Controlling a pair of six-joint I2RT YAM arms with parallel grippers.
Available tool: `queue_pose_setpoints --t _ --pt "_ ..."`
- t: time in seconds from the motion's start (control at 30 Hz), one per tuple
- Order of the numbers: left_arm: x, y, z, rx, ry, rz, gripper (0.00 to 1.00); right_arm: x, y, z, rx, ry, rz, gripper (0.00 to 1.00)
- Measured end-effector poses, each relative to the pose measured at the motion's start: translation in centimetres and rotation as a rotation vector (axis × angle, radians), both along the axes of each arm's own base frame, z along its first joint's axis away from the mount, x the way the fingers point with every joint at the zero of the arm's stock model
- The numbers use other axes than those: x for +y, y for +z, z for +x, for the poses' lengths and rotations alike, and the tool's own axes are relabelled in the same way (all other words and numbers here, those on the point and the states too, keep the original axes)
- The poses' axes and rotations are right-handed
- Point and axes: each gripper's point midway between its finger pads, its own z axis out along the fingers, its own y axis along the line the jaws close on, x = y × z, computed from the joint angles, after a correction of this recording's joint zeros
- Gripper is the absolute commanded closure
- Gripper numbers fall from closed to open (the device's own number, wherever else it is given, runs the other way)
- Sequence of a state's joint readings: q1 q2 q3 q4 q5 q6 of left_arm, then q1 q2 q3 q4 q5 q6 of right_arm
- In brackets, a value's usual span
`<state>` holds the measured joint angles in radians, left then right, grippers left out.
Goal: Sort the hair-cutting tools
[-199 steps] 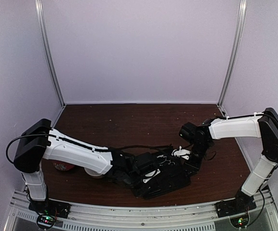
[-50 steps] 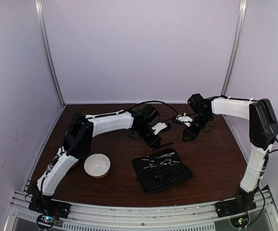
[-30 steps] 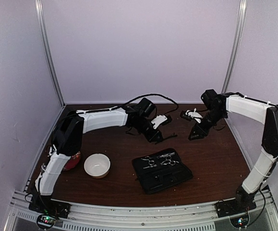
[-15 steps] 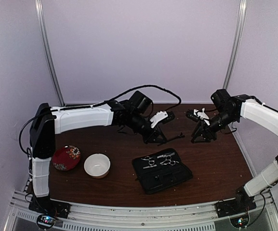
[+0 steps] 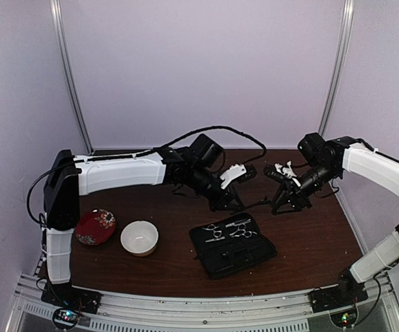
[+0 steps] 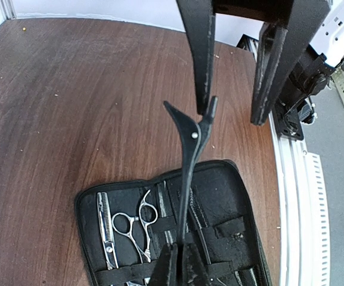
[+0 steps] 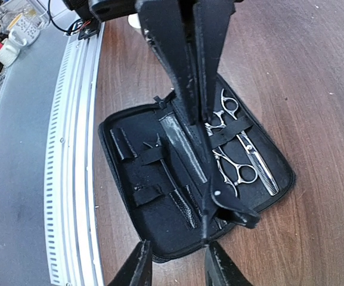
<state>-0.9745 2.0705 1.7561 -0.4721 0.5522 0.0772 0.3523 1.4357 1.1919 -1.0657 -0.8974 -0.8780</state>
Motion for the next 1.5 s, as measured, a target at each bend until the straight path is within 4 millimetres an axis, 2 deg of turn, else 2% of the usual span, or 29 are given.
queue_pose_setpoints --t 0.2,0.4,0.57,0.77,0.87,1.13,1.33,1.47,1.5 --pt "0.0 0.0 -0.1 0.003 -0.003 -0.002 1.0 0.0 0.3 -0.3 0.004 -0.003 0.006 0.66" --pt "-0.1 0.1 -0.2 0.008 -0.009 -0.005 1.0 0.2 1.2 1.2 -0.047 -0.071 0.022 0.66" --pt "-0.1 0.0 -0.2 0.008 -0.009 -0.005 1.0 0.2 1.2 1.8 -0.054 -0.095 0.015 0.71" --pt "-0.1 0.0 -0.2 0.009 -0.009 -0.005 1.0 0.3 1.1 1.5 -0.055 -0.077 0.015 0.84" --pt "-0.1 -0.1 -0.2 0.009 -0.009 -0.004 1.0 0.4 0.9 1.0 -0.049 -0.048 0.008 0.93" --pt "-0.2 -0.5 -0.4 0.021 -0.017 0.0 1.0 0.5 0.4 0.5 -0.029 -0.019 -0.003 0.94" --pt "-0.3 -0.4 -0.5 0.029 -0.019 -0.005 1.0 0.7 0.7 0.6 -0.035 -0.014 0.001 0.89" --pt "-0.3 -0.3 -0.6 0.029 -0.021 -0.007 1.0 0.7 0.6 0.6 -0.036 -0.011 0.001 1.0" --pt "-0.3 -0.3 -0.6 0.03 -0.022 -0.007 1.0 0.7 0.6 0.6 -0.037 -0.01 0.0 1.0"
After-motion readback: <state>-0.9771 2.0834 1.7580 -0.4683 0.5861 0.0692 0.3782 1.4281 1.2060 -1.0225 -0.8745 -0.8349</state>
